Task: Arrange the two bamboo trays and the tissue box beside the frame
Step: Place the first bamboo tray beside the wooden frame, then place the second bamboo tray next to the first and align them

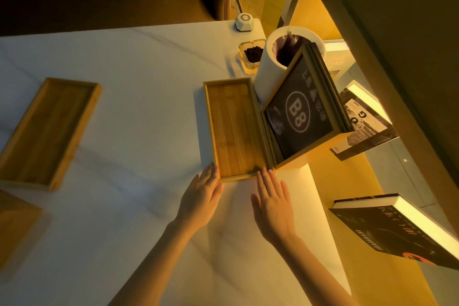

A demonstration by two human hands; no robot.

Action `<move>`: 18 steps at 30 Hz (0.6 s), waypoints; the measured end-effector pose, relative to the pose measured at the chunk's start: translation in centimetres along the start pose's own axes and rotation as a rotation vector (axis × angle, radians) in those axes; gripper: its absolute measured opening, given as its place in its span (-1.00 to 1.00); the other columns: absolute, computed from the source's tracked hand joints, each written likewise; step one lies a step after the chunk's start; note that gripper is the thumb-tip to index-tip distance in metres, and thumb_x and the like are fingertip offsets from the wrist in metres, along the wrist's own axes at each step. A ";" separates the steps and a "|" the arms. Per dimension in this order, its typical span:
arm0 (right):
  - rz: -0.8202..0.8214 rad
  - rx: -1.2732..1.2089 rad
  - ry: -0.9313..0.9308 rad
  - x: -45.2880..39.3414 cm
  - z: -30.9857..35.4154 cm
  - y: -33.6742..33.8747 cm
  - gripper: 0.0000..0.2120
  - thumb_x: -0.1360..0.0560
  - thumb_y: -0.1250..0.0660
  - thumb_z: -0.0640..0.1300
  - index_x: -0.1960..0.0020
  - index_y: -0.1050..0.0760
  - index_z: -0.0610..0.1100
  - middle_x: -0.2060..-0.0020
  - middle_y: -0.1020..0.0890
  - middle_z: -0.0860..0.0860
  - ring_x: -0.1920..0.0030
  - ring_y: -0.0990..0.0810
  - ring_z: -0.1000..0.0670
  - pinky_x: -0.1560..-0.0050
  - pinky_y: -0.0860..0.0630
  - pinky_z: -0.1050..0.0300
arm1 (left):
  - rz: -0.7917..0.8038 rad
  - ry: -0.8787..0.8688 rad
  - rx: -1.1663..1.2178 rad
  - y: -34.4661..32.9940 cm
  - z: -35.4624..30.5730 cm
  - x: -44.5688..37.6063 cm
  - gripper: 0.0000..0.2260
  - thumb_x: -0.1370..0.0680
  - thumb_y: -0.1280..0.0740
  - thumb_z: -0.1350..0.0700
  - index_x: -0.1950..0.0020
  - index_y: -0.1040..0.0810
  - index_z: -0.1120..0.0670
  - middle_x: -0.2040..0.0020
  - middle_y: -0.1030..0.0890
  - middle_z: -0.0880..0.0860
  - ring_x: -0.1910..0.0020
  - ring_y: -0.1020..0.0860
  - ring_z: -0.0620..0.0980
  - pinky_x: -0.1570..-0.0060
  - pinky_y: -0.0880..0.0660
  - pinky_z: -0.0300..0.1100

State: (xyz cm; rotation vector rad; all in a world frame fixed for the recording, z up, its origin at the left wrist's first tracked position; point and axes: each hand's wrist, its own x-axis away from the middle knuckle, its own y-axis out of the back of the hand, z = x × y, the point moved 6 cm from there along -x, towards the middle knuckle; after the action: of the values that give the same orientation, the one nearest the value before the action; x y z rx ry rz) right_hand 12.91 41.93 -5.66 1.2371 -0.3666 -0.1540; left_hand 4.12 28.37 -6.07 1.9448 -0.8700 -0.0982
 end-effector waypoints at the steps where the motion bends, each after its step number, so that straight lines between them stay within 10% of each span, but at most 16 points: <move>1: 0.010 0.010 -0.003 -0.1 0.1 0.0 -0.53 -0.56 -0.07 0.00 -0.43 -0.13 -0.11 -0.45 -0.21 -0.07 -0.46 -0.07 -0.12 -0.41 0.04 -0.07 | 0.009 0.009 0.010 0.1 -0.1 0.0 -0.23 -0.37 0.36 -0.35 -0.45 0.00 0.05 -0.50 -0.14 0.07 -0.44 -0.20 0.06 -0.40 -0.19 -0.03; 10: -0.045 -0.017 0.015 -2.6 3.7 3.9 -0.68 -0.55 -0.13 -0.04 -0.20 -0.44 -0.20 -0.17 -0.56 -0.14 -0.14 -0.52 -0.14 -0.11 -0.50 -0.01 | -0.057 0.005 0.135 5.6 -0.5 0.3 -0.71 -0.58 -0.10 0.06 0.00 -0.52 0.23 0.05 -0.60 0.23 0.07 -0.56 0.16 0.07 -0.48 -0.02; 18: 0.119 0.125 0.140 -6.2 13.1 6.4 -0.72 -0.57 -0.09 -0.08 0.03 -0.49 -0.24 0.22 -0.57 -0.10 0.19 -0.60 -0.07 0.20 -0.57 0.07 | -0.196 0.087 0.113 15.0 4.2 3.4 -0.66 -0.51 -0.19 0.10 0.46 -0.26 0.12 0.49 -0.35 0.08 0.37 -0.38 0.10 0.32 -0.27 -0.10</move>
State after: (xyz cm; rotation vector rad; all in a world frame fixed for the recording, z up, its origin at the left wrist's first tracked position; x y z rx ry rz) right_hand 2.01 34.28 2.86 1.3377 -0.3309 0.0582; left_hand -3.08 18.98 4.65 2.1213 -0.6387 -0.0802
